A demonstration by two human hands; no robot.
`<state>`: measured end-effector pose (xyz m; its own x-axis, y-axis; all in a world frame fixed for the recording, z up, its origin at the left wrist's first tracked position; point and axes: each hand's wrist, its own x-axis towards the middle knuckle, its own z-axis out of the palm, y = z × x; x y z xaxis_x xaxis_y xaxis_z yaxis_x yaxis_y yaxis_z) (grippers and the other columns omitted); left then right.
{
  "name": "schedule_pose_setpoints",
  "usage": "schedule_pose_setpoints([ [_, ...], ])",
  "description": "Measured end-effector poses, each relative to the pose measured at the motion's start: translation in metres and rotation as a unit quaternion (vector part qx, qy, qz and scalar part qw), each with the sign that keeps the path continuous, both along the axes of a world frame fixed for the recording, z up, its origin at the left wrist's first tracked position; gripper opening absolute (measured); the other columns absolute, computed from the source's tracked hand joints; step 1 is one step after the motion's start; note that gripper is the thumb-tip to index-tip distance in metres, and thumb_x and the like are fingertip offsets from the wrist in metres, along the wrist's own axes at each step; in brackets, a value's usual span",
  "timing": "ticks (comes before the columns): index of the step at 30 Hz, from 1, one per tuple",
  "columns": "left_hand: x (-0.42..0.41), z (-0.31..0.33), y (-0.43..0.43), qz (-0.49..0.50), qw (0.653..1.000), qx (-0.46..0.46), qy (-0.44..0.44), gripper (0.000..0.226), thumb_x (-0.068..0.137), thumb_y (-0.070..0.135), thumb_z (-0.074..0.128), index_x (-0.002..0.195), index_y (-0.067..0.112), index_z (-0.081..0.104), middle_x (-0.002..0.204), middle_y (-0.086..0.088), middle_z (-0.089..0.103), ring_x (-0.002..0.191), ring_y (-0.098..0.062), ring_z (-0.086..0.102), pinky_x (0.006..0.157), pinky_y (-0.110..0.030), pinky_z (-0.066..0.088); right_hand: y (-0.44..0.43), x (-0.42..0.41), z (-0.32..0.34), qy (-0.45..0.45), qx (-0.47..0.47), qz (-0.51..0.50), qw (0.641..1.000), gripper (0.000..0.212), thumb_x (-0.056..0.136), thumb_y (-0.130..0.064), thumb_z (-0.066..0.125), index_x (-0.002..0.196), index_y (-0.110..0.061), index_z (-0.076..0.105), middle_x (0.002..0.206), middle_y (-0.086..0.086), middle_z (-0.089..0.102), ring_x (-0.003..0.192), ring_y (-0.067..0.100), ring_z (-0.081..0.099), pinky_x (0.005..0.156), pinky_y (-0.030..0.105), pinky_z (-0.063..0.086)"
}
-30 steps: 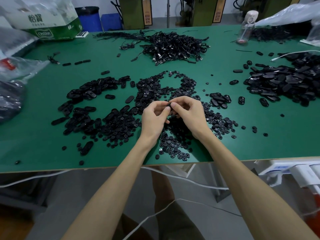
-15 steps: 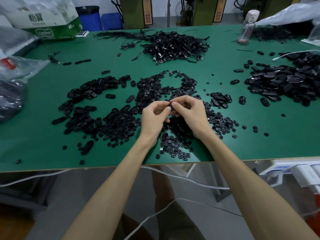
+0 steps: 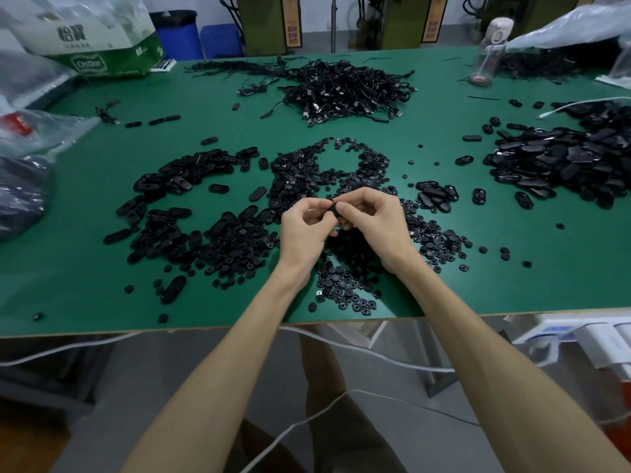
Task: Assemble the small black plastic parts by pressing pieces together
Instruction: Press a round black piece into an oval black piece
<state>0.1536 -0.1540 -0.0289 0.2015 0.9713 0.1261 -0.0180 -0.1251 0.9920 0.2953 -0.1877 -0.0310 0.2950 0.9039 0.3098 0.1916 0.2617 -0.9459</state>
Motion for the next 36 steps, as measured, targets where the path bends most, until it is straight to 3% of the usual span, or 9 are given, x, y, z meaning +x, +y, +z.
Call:
schedule_pose_setpoints([
  [3, 0.0005, 0.0004, -0.0003, 0.009, 1.000, -0.014, -0.007, 0.012, 0.092, -0.005, 0.065, 0.104, -0.003, 0.068, 0.093, -0.020, 0.075, 0.074, -0.020, 0.074, 0.078, -0.033, 0.063, 0.0001, -0.0009, 0.0005, -0.004, 0.000, 0.009, 1.000, 0.007, 0.092, -0.009, 0.076, 0.099, -0.008, 0.078, 0.084, 0.006, 0.078, 0.077, 0.021, 0.075, 0.069, 0.027, 0.059],
  [8, 0.0007, 0.0012, -0.0012, 0.012, 1.000, -0.023, -0.014, 0.013, 0.091, -0.006, 0.065, 0.101, 0.001, 0.068, 0.088, -0.015, 0.074, 0.068, -0.011, 0.072, 0.070, -0.023, 0.059, 0.0005, -0.0018, 0.0001, -0.008, 0.000, 0.022, 1.000, 0.007, 0.092, -0.009, 0.076, 0.099, -0.009, 0.078, 0.084, 0.008, 0.078, 0.078, 0.028, 0.075, 0.071, 0.030, 0.061],
  [12, -0.0013, 0.0010, -0.0016, -0.004, 0.999, -0.025, -0.040, 0.012, 0.094, -0.006, 0.066, 0.099, 0.004, 0.070, 0.088, -0.010, 0.076, 0.076, -0.016, 0.075, 0.073, -0.024, 0.060, 0.0001, -0.0008, 0.0000, 0.002, 0.001, 0.012, 1.000, 0.007, 0.092, -0.009, 0.076, 0.099, -0.009, 0.078, 0.085, 0.008, 0.078, 0.079, 0.026, 0.075, 0.071, 0.030, 0.061],
  [16, -0.0045, 0.0013, -0.0011, -0.038, 0.996, -0.023, -0.072, 0.015, 0.095, -0.004, 0.068, 0.105, 0.006, 0.073, 0.093, -0.007, 0.079, 0.086, -0.019, 0.077, 0.077, -0.025, 0.060, -0.0005, 0.0007, 0.0000, 0.033, 0.004, -0.004, 0.999, 0.009, 0.094, -0.009, 0.073, 0.102, -0.007, 0.076, 0.089, 0.010, 0.078, 0.082, 0.031, 0.075, 0.076, 0.039, 0.063],
  [22, -0.0028, 0.0004, -0.0004, -0.030, 0.998, -0.012, -0.051, 0.014, 0.096, -0.002, 0.068, 0.107, 0.005, 0.073, 0.097, -0.011, 0.077, 0.088, -0.017, 0.075, 0.078, -0.027, 0.061, -0.0011, 0.0001, 0.0018, 0.023, 0.003, -0.004, 1.000, 0.013, 0.094, -0.005, 0.072, 0.106, -0.008, 0.075, 0.091, 0.008, 0.077, 0.083, 0.021, 0.073, 0.075, 0.036, 0.063],
  [29, -0.0017, -0.0013, 0.0006, -0.007, 1.000, 0.000, -0.021, 0.013, 0.096, -0.003, 0.066, 0.105, 0.005, 0.071, 0.093, -0.011, 0.076, 0.078, -0.012, 0.073, 0.075, -0.023, 0.060, -0.0022, -0.0017, 0.0038, -0.007, -0.012, 0.007, 1.000, 0.019, 0.091, 0.003, 0.070, 0.105, -0.008, 0.076, 0.094, 0.015, 0.075, 0.086, 0.022, 0.069, 0.077, 0.033, 0.062],
  [32, -0.0019, -0.0022, 0.0018, -0.007, 1.000, -0.001, -0.019, 0.015, 0.096, -0.003, 0.067, 0.109, 0.001, 0.071, 0.097, -0.014, 0.076, 0.083, -0.016, 0.074, 0.080, -0.029, 0.062, -0.0029, -0.0019, 0.0051, -0.011, -0.010, 0.008, 1.000, 0.019, 0.092, 0.003, 0.068, 0.105, -0.008, 0.076, 0.093, 0.017, 0.074, 0.084, 0.018, 0.068, 0.076, 0.031, 0.061],
  [36, -0.0025, -0.0027, 0.0020, -0.001, 1.000, 0.012, -0.004, 0.015, 0.096, -0.001, 0.067, 0.110, 0.001, 0.072, 0.097, -0.009, 0.076, 0.084, -0.012, 0.074, 0.079, -0.028, 0.062, -0.0025, -0.0022, 0.0053, -0.024, -0.016, -0.001, 1.000, 0.018, 0.093, 0.003, 0.067, 0.103, -0.009, 0.077, 0.094, 0.015, 0.074, 0.083, 0.021, 0.069, 0.076, 0.036, 0.062],
])
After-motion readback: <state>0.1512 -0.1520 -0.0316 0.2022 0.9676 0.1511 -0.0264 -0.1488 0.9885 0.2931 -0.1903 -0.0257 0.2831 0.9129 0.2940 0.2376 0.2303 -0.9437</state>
